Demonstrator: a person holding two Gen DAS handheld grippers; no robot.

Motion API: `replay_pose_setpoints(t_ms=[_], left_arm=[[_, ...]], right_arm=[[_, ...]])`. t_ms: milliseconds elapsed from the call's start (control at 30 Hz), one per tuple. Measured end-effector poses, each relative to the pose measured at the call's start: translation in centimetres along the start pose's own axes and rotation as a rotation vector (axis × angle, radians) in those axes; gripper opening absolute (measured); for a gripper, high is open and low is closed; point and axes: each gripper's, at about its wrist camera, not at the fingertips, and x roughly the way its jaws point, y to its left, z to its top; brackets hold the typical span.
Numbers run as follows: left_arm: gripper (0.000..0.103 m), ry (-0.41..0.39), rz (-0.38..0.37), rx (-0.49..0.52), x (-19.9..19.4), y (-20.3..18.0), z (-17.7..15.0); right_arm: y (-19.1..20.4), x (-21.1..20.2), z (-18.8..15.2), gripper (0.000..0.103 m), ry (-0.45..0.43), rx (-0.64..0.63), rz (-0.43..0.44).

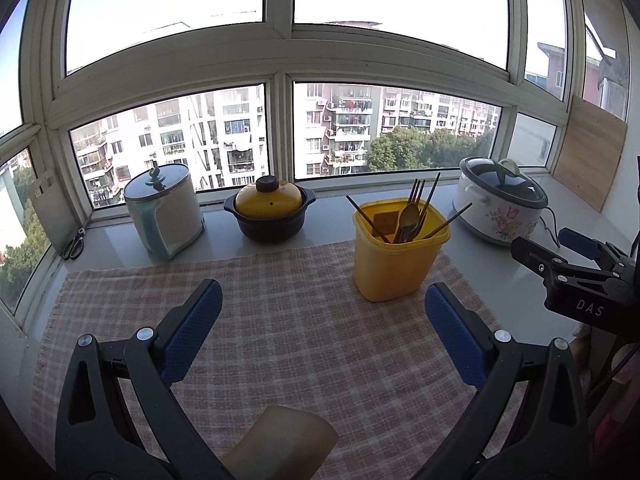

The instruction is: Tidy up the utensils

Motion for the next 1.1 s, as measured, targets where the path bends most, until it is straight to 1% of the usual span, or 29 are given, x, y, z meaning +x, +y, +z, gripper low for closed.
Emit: replay_pose_setpoints(t_ms=[367,1100], left_arm=[[0.103,0.002,-0.002,0.003,0.4,0.0,0.2],[0.103,0.013,0.002,0.011,1.2,0.2,0.4]], right_arm=[[-0.1,0.3,-0.1,0.103,0.006,0.003,0.002],[-0.5,1.7,-0.6,0.103,0.047,0.024,0.004]])
